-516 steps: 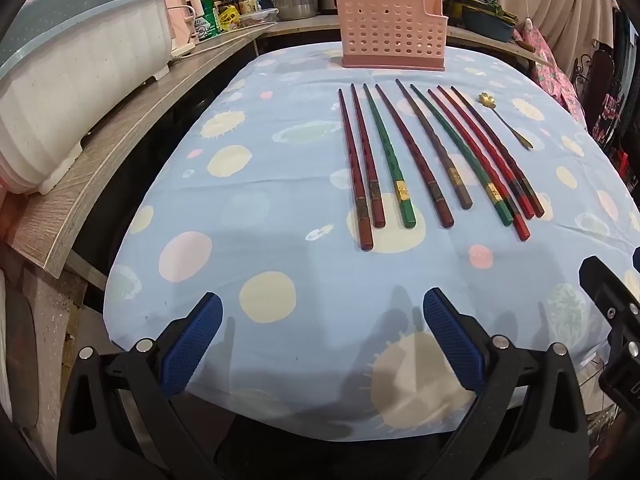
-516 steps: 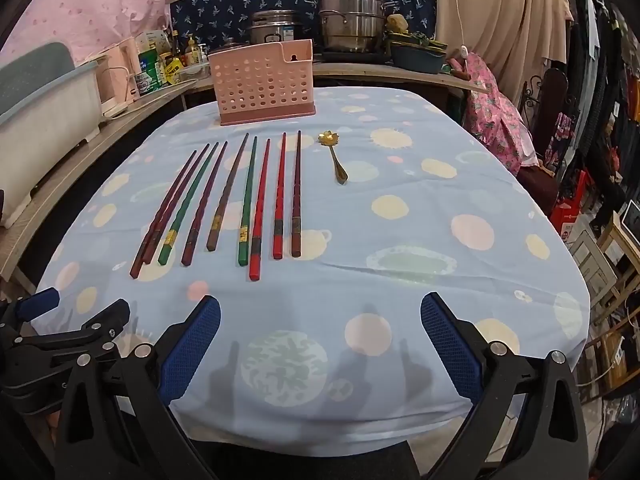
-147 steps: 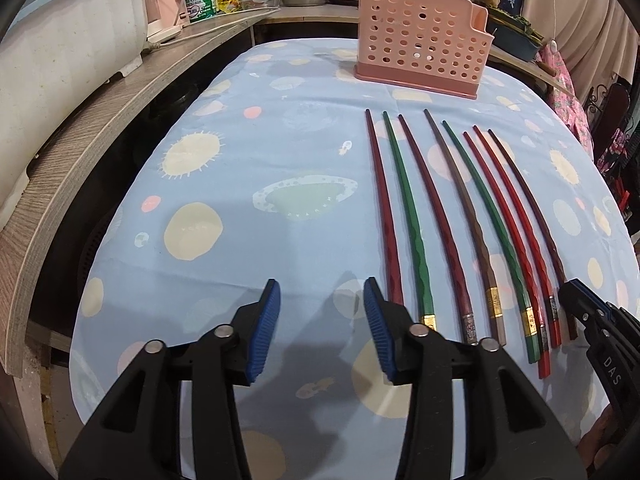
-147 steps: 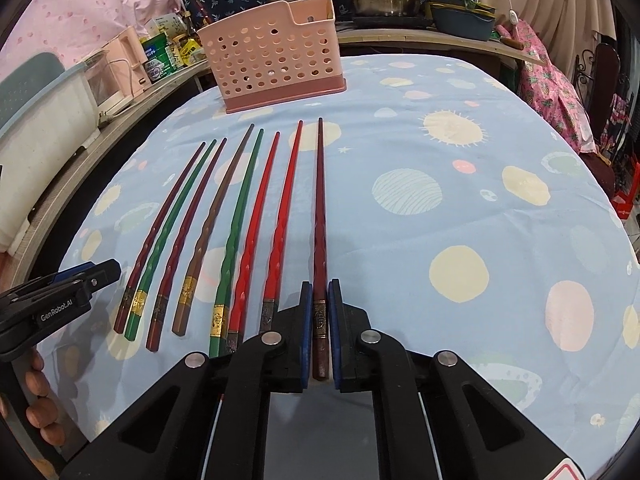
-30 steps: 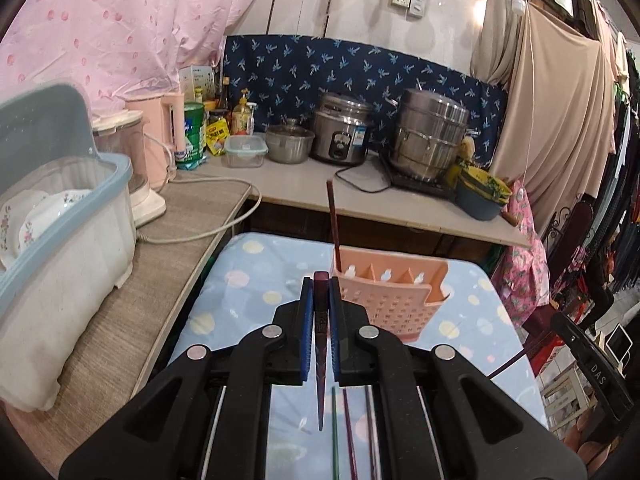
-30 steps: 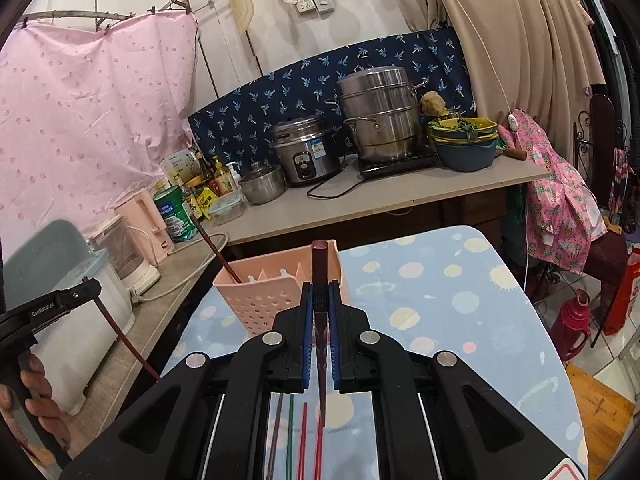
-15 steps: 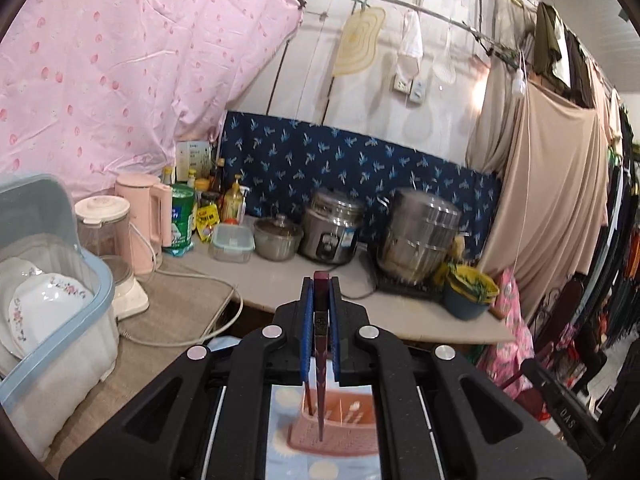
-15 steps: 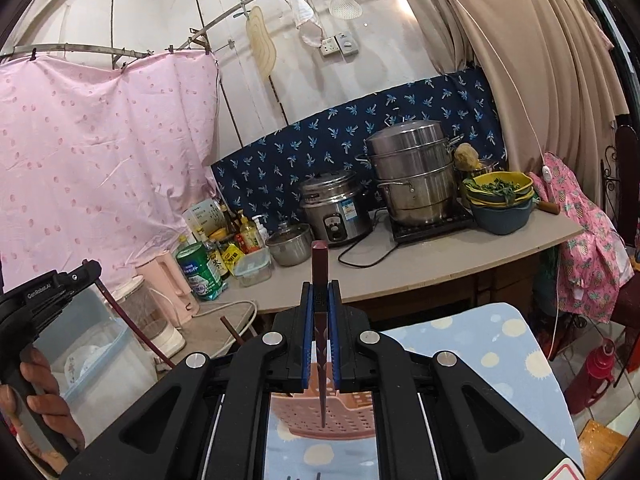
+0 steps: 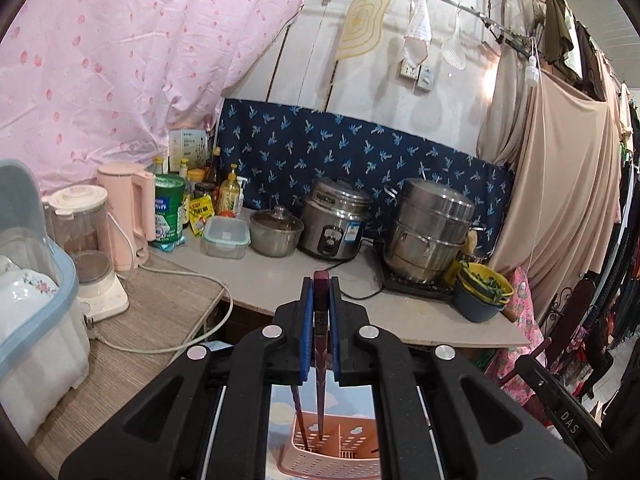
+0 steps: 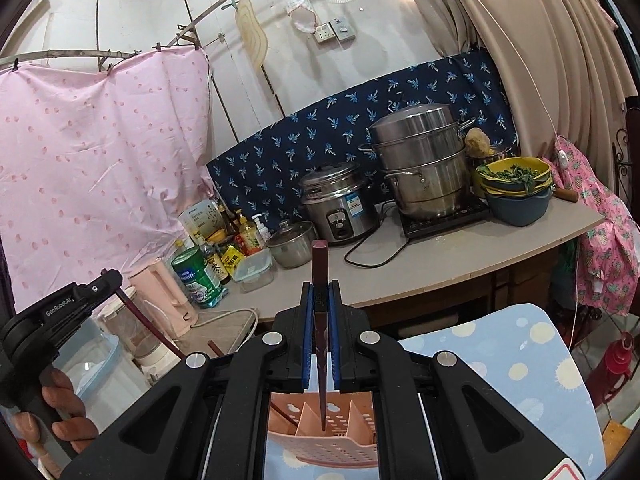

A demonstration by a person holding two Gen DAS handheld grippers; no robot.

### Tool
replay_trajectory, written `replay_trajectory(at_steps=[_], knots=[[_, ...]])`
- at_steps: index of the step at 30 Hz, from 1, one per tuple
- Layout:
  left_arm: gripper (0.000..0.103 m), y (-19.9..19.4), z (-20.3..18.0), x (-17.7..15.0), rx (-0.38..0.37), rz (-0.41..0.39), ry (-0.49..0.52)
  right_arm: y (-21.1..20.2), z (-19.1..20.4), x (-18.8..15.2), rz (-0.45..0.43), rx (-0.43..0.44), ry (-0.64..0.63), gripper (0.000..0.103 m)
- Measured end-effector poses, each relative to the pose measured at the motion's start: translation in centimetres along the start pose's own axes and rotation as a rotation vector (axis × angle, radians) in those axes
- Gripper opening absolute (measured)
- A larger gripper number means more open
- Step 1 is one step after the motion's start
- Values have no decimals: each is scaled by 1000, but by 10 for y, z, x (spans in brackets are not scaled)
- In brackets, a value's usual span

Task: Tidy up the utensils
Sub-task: 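Lower both chopsticks into the pink holder and open both tools, then withdraw both open tools from the holder back over the chopsticks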

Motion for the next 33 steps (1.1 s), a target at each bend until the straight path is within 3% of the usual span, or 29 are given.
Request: replay_trajectory(at_steps=[17,33], knots=[[7,45,10,-56,40,137,35,31,-20,-43,100,-56,-1,7],[8,45,20,-70,53,187,40,28,-16,-55,112,-72,-19,15]])
Point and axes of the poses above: each gripper's, at about its wrist camera, not at the fingertips, and y roughly the way its jaws point, z to its left, x to its top, the point moved 3 cm from there along y, roughly the way its jaws point, and after that the axes turned 8 degrees about x, right-handed, at the moved point
